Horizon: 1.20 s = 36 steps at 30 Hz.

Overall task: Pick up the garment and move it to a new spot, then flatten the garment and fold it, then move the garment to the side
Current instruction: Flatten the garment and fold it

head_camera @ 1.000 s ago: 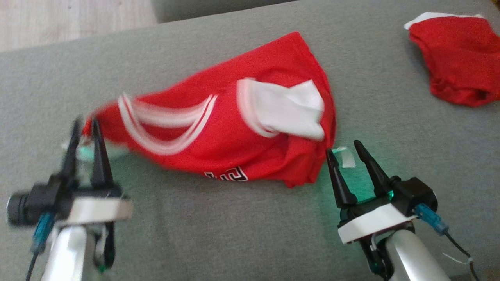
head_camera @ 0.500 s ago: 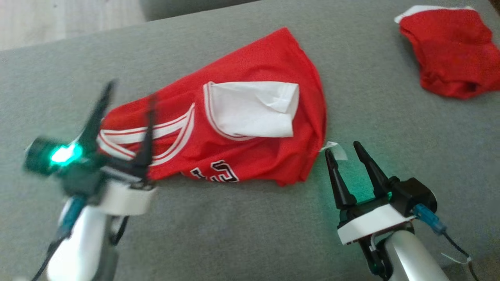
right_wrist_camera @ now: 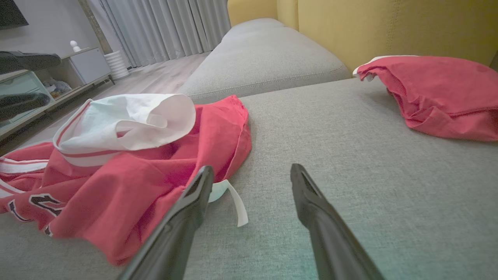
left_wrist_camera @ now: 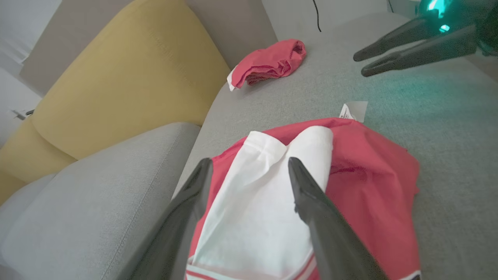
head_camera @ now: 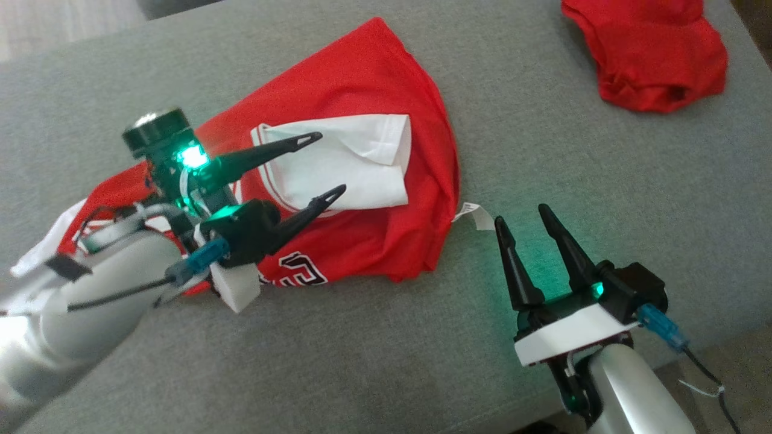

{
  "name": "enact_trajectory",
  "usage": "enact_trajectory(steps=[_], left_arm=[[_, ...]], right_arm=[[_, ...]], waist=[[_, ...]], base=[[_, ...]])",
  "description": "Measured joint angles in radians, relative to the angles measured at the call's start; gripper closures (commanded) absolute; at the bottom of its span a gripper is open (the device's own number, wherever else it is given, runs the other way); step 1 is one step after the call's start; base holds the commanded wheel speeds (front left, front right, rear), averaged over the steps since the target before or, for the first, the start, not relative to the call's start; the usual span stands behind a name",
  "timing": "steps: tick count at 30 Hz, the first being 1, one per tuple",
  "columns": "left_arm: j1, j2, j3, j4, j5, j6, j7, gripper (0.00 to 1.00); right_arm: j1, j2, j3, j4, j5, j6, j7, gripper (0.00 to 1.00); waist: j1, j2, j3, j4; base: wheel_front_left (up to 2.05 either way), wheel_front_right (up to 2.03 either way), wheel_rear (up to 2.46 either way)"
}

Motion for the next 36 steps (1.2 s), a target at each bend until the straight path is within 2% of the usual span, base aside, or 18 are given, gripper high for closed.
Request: enact_trajectory(steps=[3, 6, 9, 17, 23, 36], left_arm=[[-0.098, 0.016, -0.109, 0.023, -0.025, 0.0, 0.006, 0.0], [-0.175, 0.013, -0.167, 0.063, -0.022, 0.0, 0.009, 0.0], [-0.238, 0.013, -0.2, 0.108, 0.044, 0.0, 0.02, 0.0], [-0.2, 0.015, -0.209, 0.157, 0.193, 0.0, 0.04, 0.0], [-0.194, 0.015, -0.209, 0.201, 0.26, 0.0, 0.002, 0.0], [-0.244, -0.051, -0.209, 0.234, 0.244, 0.0, -0.061, 0.0]], right_arm=[[-0.01, 0.0, 0.002, -0.003, 0.005, 0.0, 0.0, 0.0], [-0.02, 0.0, 0.007, -0.007, 0.016, 0.0, 0.0, 0.0], [-0.036, 0.0, 0.019, -0.01, 0.032, 0.0, 0.0, 0.0], [-0.056, 0.001, 0.032, -0.024, 0.066, 0.0, 0.0, 0.0], [-0.057, 0.001, 0.035, -0.03, 0.083, 0.0, 0.0, 0.0], [-0.063, 0.001, 0.037, -0.036, 0.092, 0.0, 0.0, 0.0]], waist=[[0.0, 0.0, 0.013, -0.016], [0.0001, 0.0, 0.03, -0.028], [0.0001, 0.0, 0.046, -0.044], [0.0, 0.0, 0.083, -0.101], [-0.0001, 0.0, 0.101, -0.133], [-0.0001, 0.0, 0.12, -0.148]], base=[[0.0, 0.0, 0.0], [0.0, 0.0, 0.0], [0.0, 0.0, 0.0], [0.0, 0.0, 0.0], [0.0, 0.0, 0.0], [0.0, 0.0, 0.0]])
